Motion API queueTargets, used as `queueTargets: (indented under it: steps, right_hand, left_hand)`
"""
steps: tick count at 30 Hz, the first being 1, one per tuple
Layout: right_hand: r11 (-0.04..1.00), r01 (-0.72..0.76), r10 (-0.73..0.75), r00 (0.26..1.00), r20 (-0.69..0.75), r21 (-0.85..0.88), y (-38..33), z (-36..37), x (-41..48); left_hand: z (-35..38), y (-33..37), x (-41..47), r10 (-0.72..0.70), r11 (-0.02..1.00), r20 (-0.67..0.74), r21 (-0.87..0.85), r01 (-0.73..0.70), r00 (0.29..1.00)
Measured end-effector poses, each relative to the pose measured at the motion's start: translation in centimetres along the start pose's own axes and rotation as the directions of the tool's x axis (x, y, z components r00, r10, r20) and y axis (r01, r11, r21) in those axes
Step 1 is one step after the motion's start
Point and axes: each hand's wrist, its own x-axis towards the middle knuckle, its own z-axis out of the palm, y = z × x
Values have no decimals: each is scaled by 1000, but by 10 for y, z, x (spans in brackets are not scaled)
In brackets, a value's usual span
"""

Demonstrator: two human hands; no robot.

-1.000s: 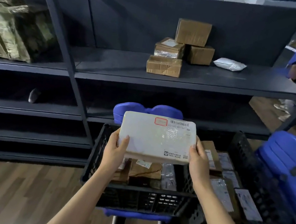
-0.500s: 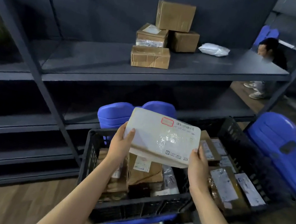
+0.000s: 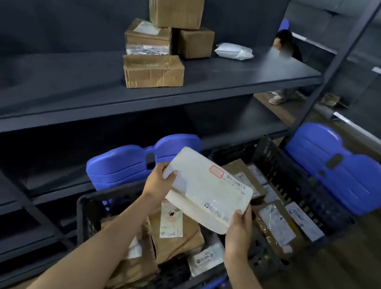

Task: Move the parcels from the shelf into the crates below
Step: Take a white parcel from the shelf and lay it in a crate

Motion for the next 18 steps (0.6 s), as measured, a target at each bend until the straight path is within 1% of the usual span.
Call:
queueTargets:
  steps: [3,7,11,14,18]
  right_hand:
    - [1000,5,-5,997,-75,-4,18,11,-1]
    - [999,37,-41,987,-154,-35,36,21,-1]
    - [1000,21,-22,977,-212,-8,56,29,2]
    - [1000,13,-16,969,-246,-13,66,33,5]
    - [999,32,-28,957,-289,9,75,40,12]
  left_hand:
    - [6,-4,26,46,998,78,43,-50,996]
    - [23,-13,57,125,990,170,39,-134,977]
    - [38,-36,81,113,985,232,102,-140,966]
    - [46,-46,96,128,973,288,150,-176,949]
    - [56,-45,109,156,963,303,163,-213,940]
